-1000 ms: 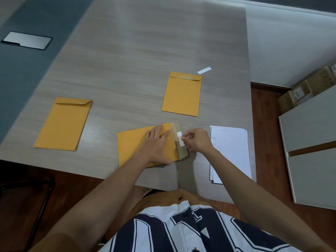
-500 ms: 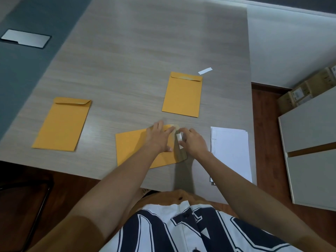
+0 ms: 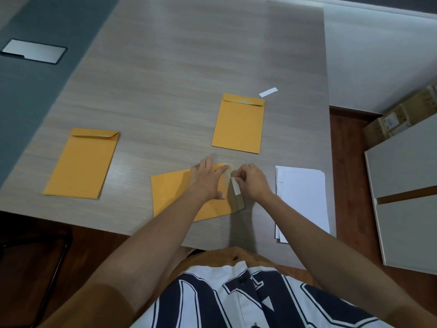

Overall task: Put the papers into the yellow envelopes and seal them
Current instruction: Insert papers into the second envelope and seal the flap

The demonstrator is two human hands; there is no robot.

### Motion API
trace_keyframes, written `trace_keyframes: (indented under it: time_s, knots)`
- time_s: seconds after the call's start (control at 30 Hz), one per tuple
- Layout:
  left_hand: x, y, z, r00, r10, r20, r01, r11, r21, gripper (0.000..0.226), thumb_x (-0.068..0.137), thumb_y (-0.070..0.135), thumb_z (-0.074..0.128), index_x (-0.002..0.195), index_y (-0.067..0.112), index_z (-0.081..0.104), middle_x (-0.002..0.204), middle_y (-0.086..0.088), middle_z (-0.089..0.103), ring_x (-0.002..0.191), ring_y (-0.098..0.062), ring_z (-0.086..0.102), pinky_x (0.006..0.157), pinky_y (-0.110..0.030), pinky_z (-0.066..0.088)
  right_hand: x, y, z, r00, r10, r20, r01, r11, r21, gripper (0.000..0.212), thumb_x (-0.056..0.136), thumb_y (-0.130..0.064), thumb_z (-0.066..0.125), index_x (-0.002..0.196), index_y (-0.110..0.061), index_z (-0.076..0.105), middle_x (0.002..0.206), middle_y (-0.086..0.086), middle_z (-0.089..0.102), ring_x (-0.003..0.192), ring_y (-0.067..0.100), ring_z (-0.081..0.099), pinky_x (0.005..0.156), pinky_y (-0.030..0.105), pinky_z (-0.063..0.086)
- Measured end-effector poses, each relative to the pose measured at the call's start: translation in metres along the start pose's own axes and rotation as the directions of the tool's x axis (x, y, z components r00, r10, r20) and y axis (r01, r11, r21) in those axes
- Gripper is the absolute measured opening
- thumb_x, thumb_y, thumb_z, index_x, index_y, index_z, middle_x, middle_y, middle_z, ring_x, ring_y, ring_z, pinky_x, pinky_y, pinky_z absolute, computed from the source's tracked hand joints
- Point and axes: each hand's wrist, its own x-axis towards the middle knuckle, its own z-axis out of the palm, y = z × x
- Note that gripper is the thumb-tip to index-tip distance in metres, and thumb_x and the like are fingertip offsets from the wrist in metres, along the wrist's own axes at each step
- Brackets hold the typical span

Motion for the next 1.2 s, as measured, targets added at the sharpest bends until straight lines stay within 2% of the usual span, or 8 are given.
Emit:
trace_keyframes:
  time_s: [0.17,0.3,0.57,0.7,0.83,0.93,1.07,1.2]
  knots:
    - [0.000,-0.008,0.004,0.999,-0.019,-0.036,0.018,1.000,-0.026,0.099,0.070,0.080,0.057,0.149,0.038,0.017,0.137,-0.011,0.026,0.126,-0.029,0.030,0.097,-0.046,0.040,0.009,-0.002,-0.015,0.985,0.173,-0.006,-0.161,0.928,0.335,0.002,0.088,-0.010,0.065,0.087,-0.008,0.066,0.081,0.001,0.066,0.071,0.014,0.062,0.061,0.017,0.049]
    - [0.006,-0.011,0.005,0.993,-0.115,-0.032,0.113,0.991,-0.068,0.096,0.071,0.085,0.047,0.148,0.037,0.018,0.135,-0.011,0.028,0.118,-0.029,0.034,0.094,-0.044,0.041,0.026,0.003,-0.037,0.883,0.467,0.053,-0.331,0.537,0.776,0.010,0.087,-0.001,0.065,0.080,-0.008,0.062,0.070,0.010,0.063,0.056,0.016,0.060,0.070,0.036,0.059]
    - [0.031,-0.020,0.010,0.971,-0.237,0.016,0.232,0.933,-0.275,0.080,0.082,0.072,0.045,0.148,0.033,0.023,0.132,-0.014,0.029,0.116,-0.034,0.034,0.095,-0.043,0.042,0.095,-0.016,-0.116,0.746,0.661,0.087,-0.095,-0.023,0.995,0.013,0.084,0.012,0.064,0.086,0.003,0.056,0.072,0.017,0.060,0.056,0.022,0.061,0.064,0.034,0.061]
    - [0.032,-0.021,0.012,0.972,-0.235,0.014,0.230,0.936,-0.267,0.083,0.084,0.069,0.047,0.150,0.028,0.020,0.134,-0.017,0.028,0.118,-0.036,0.034,0.095,-0.040,0.042,0.119,-0.017,-0.131,0.747,0.653,0.129,0.017,-0.212,0.977,0.018,0.086,0.000,0.069,0.102,0.002,0.060,0.095,0.015,0.064,0.081,0.026,0.067,0.077,0.037,0.061]
    - [0.031,-0.021,0.010,0.971,-0.237,0.038,0.237,0.919,-0.316,0.083,0.083,0.067,0.050,0.150,0.030,0.019,0.135,-0.016,0.025,0.120,-0.035,0.031,0.092,-0.040,0.044,0.099,-0.010,-0.096,0.686,0.715,0.135,-0.121,-0.072,0.990,0.024,0.087,0.003,0.066,0.110,-0.002,0.065,0.092,0.010,0.065,0.073,0.021,0.066,0.072,0.032,0.061]
    - [0.030,-0.022,0.004,0.972,-0.232,0.048,0.234,0.908,-0.348,0.081,0.083,0.064,0.055,0.150,0.031,0.022,0.135,-0.015,0.026,0.121,-0.035,0.032,0.089,-0.040,0.045,0.072,-0.009,-0.067,0.704,0.708,0.057,-0.286,0.210,0.935,0.018,0.083,0.003,0.065,0.095,-0.009,0.067,0.079,0.010,0.066,0.057,0.015,0.059,0.058,0.026,0.055]
    - [0.025,-0.022,-0.002,0.966,-0.253,0.058,0.256,0.890,-0.376,0.079,0.085,0.059,0.060,0.150,0.028,0.026,0.140,-0.017,0.030,0.123,-0.033,0.036,0.088,-0.038,0.045,0.037,-0.010,-0.040,0.868,0.482,-0.119,-0.328,0.736,0.592,0.019,0.082,-0.010,0.069,0.100,-0.014,0.071,0.087,0.000,0.069,0.066,0.005,0.061,0.069,0.019,0.054]
    - [0.017,-0.023,0.002,0.962,-0.267,0.051,0.262,0.858,-0.442,0.068,0.090,0.047,0.061,0.142,0.011,0.037,0.136,-0.013,0.044,0.124,-0.031,0.046,0.095,-0.039,0.043,0.019,-0.007,-0.018,0.983,0.181,-0.013,-0.179,0.978,0.110,0.053,0.070,-0.031,0.084,0.117,-0.019,0.063,0.113,-0.001,0.051,0.101,0.012,0.048,0.087,0.026,0.046]
